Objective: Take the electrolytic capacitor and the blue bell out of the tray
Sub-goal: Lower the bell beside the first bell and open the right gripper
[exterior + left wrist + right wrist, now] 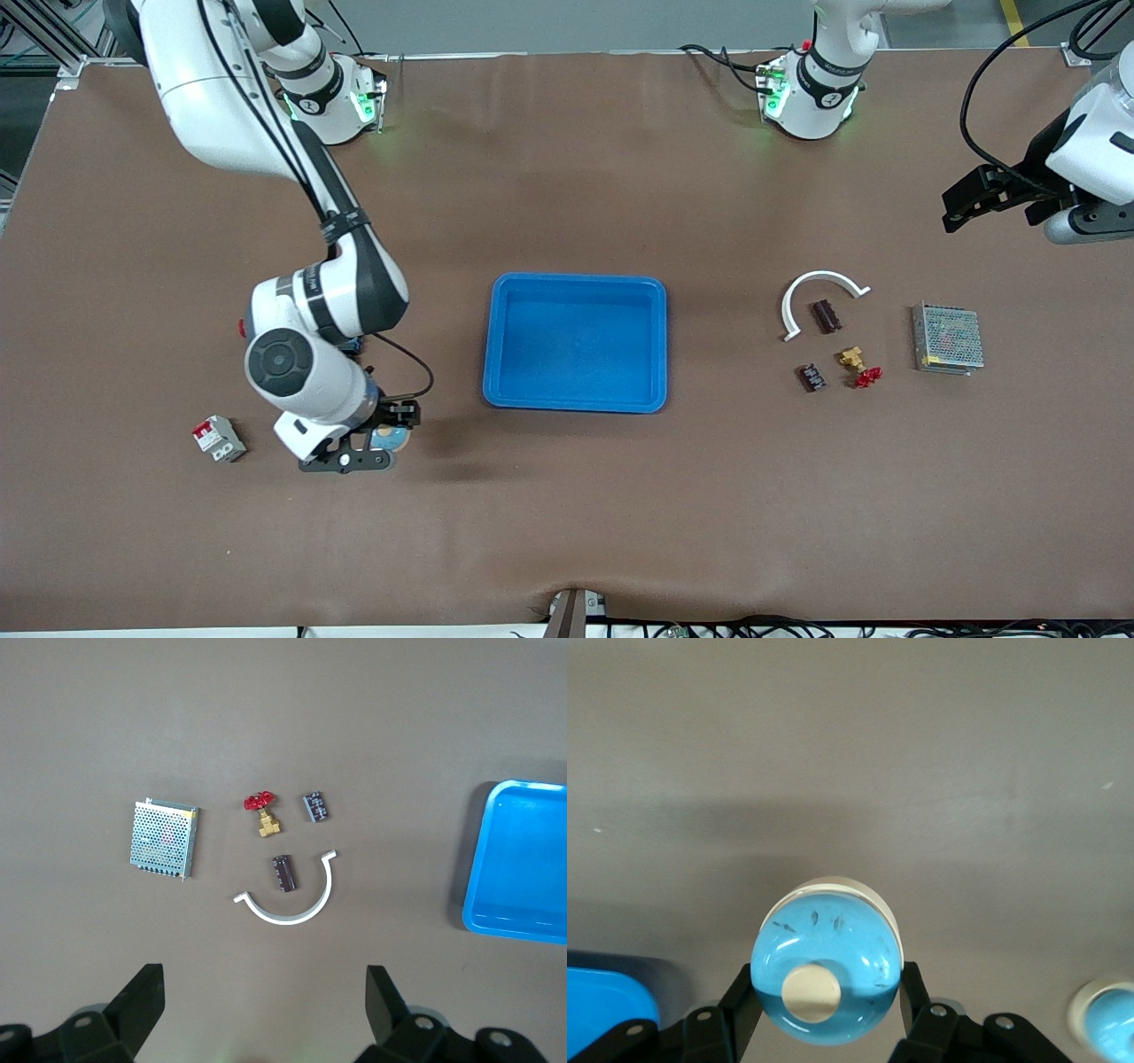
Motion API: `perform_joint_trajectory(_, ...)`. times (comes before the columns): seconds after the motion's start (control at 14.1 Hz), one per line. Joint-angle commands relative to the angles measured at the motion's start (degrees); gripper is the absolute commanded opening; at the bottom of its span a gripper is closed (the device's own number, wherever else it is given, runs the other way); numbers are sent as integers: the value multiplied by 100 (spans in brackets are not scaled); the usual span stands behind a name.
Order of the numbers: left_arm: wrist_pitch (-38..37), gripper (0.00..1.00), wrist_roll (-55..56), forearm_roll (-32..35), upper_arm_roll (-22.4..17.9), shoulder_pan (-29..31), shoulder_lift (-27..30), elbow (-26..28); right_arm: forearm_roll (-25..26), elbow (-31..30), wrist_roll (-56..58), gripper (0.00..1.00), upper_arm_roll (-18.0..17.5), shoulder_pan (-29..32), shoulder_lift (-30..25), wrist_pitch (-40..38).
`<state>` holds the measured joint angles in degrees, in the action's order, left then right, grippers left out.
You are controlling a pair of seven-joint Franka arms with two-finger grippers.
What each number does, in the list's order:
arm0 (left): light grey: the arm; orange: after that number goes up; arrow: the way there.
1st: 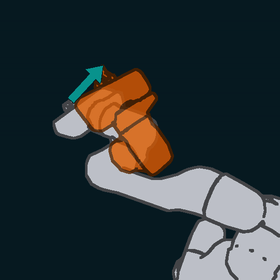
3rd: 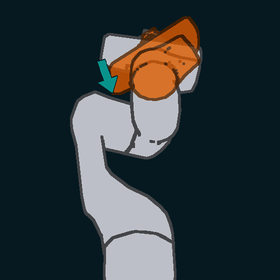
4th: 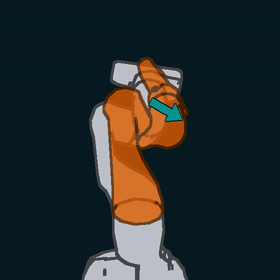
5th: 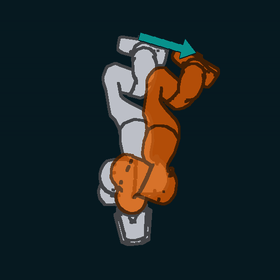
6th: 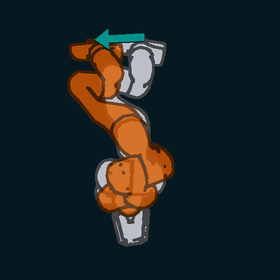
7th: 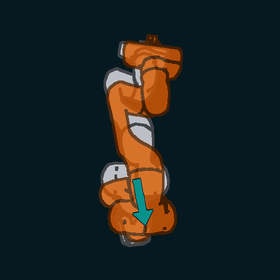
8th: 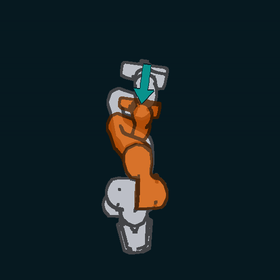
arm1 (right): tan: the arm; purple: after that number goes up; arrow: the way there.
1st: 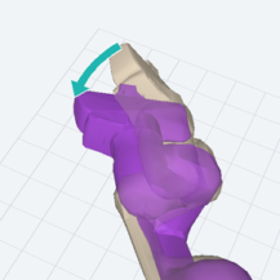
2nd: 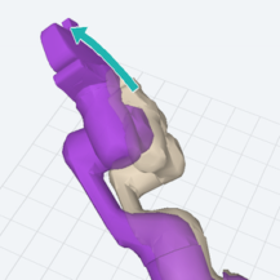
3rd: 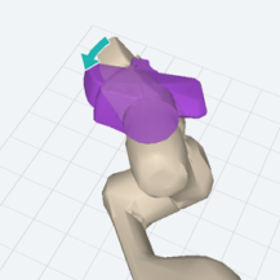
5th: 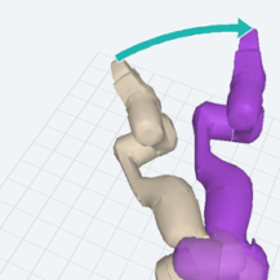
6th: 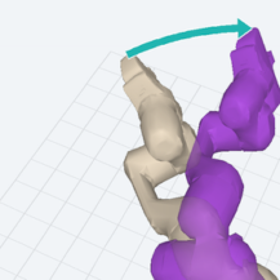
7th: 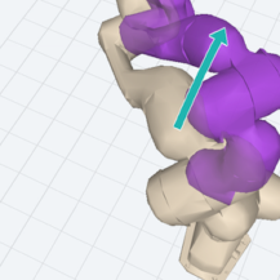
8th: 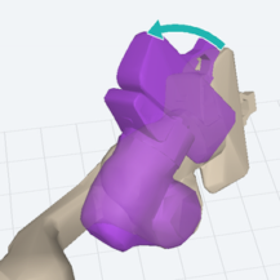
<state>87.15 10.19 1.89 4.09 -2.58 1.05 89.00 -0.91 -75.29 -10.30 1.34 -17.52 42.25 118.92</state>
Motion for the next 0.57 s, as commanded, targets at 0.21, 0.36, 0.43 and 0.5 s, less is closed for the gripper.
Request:
perform_joint_trajectory(0.21, -119, 100, -96, -75, -14, 29, -26, -111, 38, -292, 2125, 54, -134, 741, -6, 393)
perform_joint_trajectory(0.36, -119, 100, -96, -75, -14, 29, -26, -111, 38, -398, 2496, 54, -143, 873, 2, 535)
perform_joint_trajectory(0.43, -119, 100, -105, -75, -14, 29, -26, -111, 29, -425, 2663, 54, -134, 926, 11, 588)
perform_joint_trajectory(0.5, -119, 100, -96, -75, -14, 29, -26, -111, 29, -538, 2891, 54, -143, 1031, 11, 710)
